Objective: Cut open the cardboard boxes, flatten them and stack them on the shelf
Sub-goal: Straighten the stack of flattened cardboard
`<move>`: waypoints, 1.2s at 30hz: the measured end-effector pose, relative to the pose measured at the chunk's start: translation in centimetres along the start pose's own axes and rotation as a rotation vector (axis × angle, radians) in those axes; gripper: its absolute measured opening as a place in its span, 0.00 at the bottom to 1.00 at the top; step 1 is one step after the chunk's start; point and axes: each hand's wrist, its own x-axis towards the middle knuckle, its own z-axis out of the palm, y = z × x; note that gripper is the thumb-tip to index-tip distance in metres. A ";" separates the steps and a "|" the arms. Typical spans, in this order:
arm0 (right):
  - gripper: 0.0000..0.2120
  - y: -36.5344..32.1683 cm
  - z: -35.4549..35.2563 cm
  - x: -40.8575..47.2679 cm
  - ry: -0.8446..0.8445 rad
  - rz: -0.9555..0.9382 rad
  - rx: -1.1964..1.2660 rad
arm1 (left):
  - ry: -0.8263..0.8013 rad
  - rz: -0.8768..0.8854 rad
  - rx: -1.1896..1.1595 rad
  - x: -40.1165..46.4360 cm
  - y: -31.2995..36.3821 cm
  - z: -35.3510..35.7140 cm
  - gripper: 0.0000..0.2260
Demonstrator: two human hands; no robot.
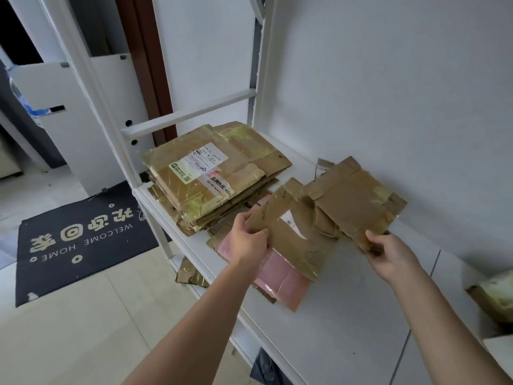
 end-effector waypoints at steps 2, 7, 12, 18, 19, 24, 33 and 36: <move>0.10 0.0 0.0 -1.7 -0.020 -0.034 0.084 | 0.064 0.010 0.020 0.1 -0.3 -1.3 0.15; 0.16 4.4 2.7 -7.0 -0.119 -0.021 0.099 | 0.141 0.103 0.311 0.3 -0.5 -3.8 0.11; 0.18 11.7 4.1 -9.2 0.002 0.074 -0.167 | 0.164 0.248 0.581 0.7 -0.3 -5.6 0.07; 0.19 11.3 3.7 -8.9 0.043 -0.083 -0.566 | -0.192 0.123 0.351 0.2 -0.6 -7.1 0.28; 0.19 10.9 3.7 -8.7 0.048 -0.113 -0.589 | -0.176 0.111 0.384 0.3 -0.7 -7.0 0.32; 0.24 9.5 3.9 -7.3 -0.001 -0.124 -0.653 | -0.167 0.063 0.435 0.7 -0.6 -6.6 0.44; 0.29 9.7 5.9 -5.4 -0.052 0.003 -0.439 | -0.118 0.092 0.853 3.5 -2.1 -7.2 0.33; 0.31 10.1 5.1 -4.9 -0.018 0.006 -0.467 | -0.128 0.115 0.870 3.7 -2.7 -7.5 0.36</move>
